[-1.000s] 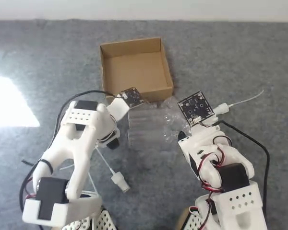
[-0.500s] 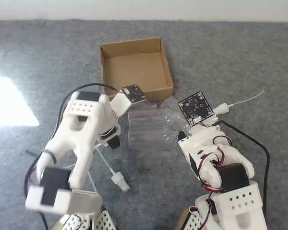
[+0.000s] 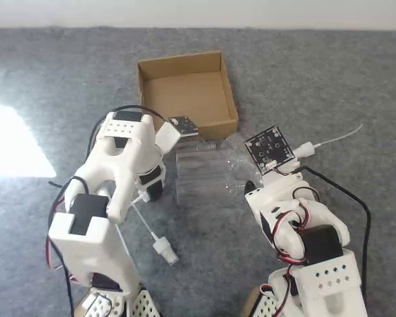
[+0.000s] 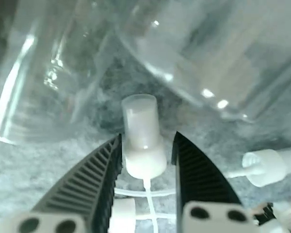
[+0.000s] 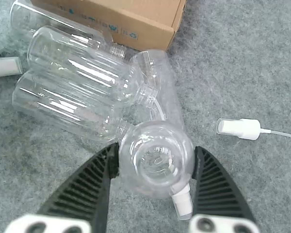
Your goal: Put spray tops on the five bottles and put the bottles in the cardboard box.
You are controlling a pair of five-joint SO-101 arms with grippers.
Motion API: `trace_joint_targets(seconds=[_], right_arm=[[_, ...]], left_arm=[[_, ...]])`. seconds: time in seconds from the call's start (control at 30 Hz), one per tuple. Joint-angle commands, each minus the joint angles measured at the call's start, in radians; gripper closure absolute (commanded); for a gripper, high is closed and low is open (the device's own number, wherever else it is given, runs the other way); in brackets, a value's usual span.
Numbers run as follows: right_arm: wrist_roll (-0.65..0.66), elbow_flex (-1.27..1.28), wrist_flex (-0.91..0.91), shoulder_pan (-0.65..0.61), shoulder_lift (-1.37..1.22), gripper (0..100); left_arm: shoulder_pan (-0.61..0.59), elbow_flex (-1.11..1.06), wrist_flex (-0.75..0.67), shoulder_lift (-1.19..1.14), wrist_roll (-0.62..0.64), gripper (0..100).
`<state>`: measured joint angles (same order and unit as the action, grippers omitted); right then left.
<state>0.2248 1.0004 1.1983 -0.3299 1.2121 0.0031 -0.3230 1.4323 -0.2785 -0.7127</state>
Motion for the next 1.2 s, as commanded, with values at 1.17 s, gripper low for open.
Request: trace_joint_targets(seconds=[1.17], right_arm=[[0.003, -0.011, -0.018, 0.012, 0.028, 87.4]], left_arm=[[0.049, 0.054, 0.187, 0.149, 0.009, 95]])
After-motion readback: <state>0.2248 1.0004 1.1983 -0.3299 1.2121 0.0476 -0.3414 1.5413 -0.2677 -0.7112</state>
